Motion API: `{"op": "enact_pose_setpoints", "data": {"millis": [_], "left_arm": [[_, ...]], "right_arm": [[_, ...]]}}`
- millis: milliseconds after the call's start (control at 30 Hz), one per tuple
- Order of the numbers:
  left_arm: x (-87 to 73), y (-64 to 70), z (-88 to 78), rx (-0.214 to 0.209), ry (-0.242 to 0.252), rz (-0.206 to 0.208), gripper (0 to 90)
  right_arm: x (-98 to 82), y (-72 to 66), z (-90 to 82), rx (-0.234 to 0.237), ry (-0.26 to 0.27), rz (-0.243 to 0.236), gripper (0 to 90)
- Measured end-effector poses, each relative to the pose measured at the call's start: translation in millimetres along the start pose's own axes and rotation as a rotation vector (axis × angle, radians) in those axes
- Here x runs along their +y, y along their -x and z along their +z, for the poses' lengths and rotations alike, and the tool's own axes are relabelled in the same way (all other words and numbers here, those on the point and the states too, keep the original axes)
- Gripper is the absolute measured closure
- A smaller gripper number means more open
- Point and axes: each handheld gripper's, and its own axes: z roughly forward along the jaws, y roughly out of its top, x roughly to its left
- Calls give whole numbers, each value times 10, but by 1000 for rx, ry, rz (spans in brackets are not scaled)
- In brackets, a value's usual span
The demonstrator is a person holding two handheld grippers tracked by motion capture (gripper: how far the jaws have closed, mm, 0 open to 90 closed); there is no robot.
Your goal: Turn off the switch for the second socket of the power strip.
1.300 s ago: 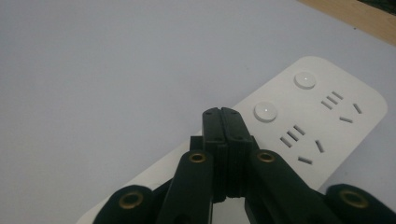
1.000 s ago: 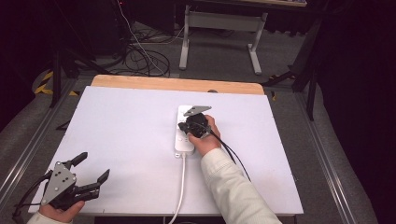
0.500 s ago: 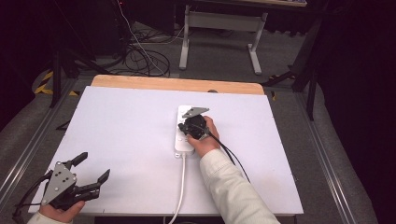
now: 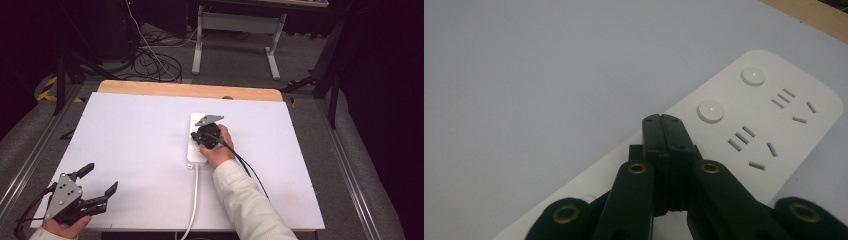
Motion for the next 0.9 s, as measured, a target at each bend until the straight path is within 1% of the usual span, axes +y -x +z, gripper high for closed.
{"op": "enact_pose_setpoints", "data": {"millis": [67,233,300,367,400,433,567,633,667,700,733,800,833,900], "left_arm": [[1,1,0,0,0,1,167],[5,-5,-6,4,1,9,167],[3,-2,-4,1,0,5,167],[5,-5,-7,4,0,11,167],[5,-1,-8,3,1,5,167],[5,-1,-8,3,1,5,167],[7,-2,-6,4,0,11,167],[6,2,-5,2,2,5,167],[6,-5,-6,4,0,11,167],[5,-6,-4,4,1,9,167],[5,-10,-3,6,3,10,167],[3,-14,-3,5,2,8,167],[3,-14,-3,5,2,8,167],[1,-15,6,0,0,1,167]], "right_arm": [[3,-13,-3,-8,-7,-7,900],[3,-9,0,-7,-5,0,900],[8,-27,-1,-18,-12,-18,900],[9,-24,-3,-18,-15,-17,900],[8,-14,0,-10,-15,0,900],[10,-12,1,-9,-16,4,900],[25,-27,5,-19,-33,-6,900],[29,-26,3,-19,-33,-3,900],[28,-24,2,-16,-32,-6,900],[29,-20,1,-16,-32,-5,900],[36,-19,-19,-18,-11,0,900],[44,-17,-34,-17,-22,-4,900],[43,-25,-45,-28,-22,-8,900],[56,-42,-72,-29,6,-21,900]]}}
